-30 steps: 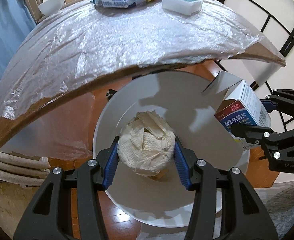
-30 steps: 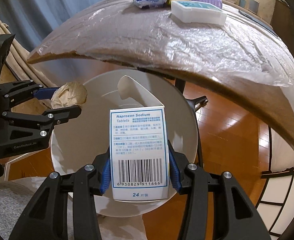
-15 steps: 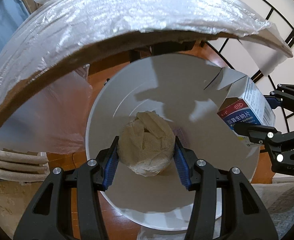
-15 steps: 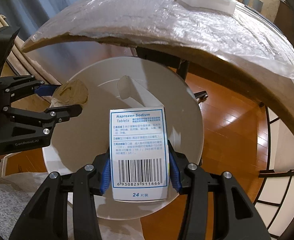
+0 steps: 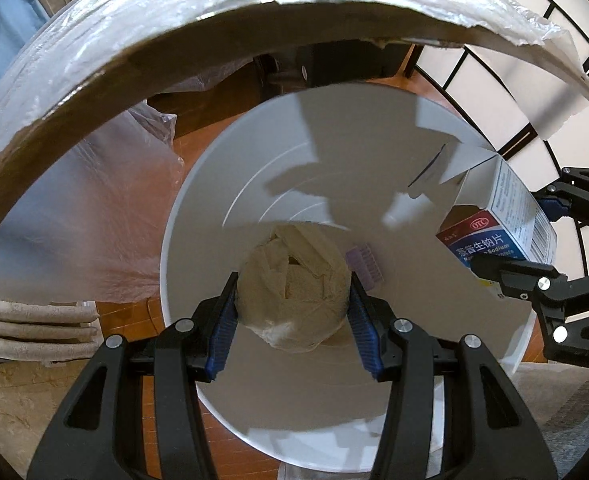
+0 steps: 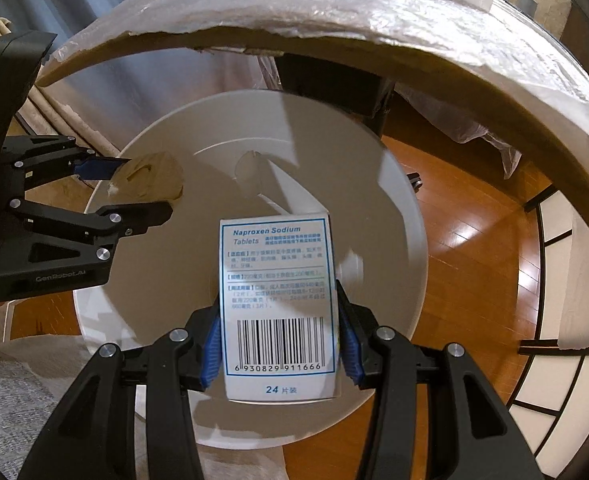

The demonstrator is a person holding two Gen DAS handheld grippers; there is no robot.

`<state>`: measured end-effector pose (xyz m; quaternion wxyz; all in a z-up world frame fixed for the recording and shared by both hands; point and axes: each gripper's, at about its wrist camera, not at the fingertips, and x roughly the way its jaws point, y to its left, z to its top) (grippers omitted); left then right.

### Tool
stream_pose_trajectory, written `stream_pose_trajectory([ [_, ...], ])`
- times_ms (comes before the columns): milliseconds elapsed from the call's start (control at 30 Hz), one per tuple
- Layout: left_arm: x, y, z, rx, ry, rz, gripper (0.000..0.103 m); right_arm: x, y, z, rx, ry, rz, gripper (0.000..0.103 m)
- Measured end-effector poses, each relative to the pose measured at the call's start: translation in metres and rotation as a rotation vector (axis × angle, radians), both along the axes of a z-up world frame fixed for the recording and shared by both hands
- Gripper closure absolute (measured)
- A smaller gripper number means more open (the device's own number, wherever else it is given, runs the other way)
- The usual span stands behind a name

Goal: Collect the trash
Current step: 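Open the left tool dropping the tissue while the right tool drops the Naproxen box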

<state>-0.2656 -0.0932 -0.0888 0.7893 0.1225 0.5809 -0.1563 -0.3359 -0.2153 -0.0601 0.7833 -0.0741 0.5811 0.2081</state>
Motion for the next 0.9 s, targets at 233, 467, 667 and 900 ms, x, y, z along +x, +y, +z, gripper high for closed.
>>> stream_pose_trajectory([
  [233,0.001,-0.001,-0.002,0.006,0.011,-0.006,0.051,0.001,0.006,-0.008,-0.006,0.013,0.006,0.057],
  [467,0.005,-0.002,-0.009,0.011,0.018,-0.004,0.051,0.001,0.010,-0.009,-0.011,0.021,0.006,0.057],
  [667,0.008,-0.003,-0.013,0.011,0.027,-0.008,0.051,0.002,0.009,-0.009,-0.013,0.028,0.005,0.057],
  [900,0.012,-0.004,-0.017,-0.020,0.052,-0.023,0.046,0.003,0.006,-0.011,-0.015,0.039,-0.011,0.048],
])
